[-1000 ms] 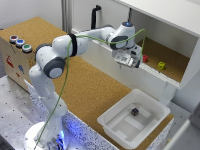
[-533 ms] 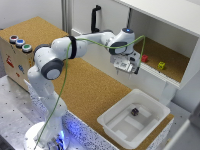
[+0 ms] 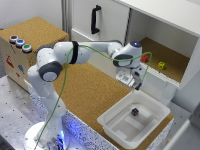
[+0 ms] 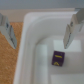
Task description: Lift the purple block
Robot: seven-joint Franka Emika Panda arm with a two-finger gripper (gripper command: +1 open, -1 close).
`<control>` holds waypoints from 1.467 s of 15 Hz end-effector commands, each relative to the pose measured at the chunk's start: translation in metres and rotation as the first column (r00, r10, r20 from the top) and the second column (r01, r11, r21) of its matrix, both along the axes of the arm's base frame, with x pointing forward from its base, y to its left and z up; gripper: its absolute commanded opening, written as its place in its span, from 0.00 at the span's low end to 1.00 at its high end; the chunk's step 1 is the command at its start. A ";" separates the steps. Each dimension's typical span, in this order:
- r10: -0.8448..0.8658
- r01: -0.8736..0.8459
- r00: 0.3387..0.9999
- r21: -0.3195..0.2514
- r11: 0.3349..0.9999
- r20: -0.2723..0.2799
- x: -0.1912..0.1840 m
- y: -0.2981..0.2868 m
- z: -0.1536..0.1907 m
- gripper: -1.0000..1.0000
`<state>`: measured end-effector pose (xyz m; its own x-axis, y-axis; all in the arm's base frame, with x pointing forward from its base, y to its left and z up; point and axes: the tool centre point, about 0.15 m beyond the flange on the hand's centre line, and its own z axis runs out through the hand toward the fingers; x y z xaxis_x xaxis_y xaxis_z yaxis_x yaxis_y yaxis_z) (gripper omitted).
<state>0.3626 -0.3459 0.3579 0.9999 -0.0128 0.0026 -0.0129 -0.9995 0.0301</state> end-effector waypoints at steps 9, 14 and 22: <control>-0.251 0.250 0.959 0.028 0.968 0.130 0.019 -0.052 -0.109 1.00; -0.204 0.206 0.972 -0.006 0.979 0.113 0.037 -0.050 -0.132 1.00; -0.289 0.291 0.953 -0.010 0.957 0.090 0.032 -0.041 -0.162 0.00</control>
<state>0.3866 -0.3932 0.2239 0.9643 -0.2548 0.0722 -0.2574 -0.9658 0.0298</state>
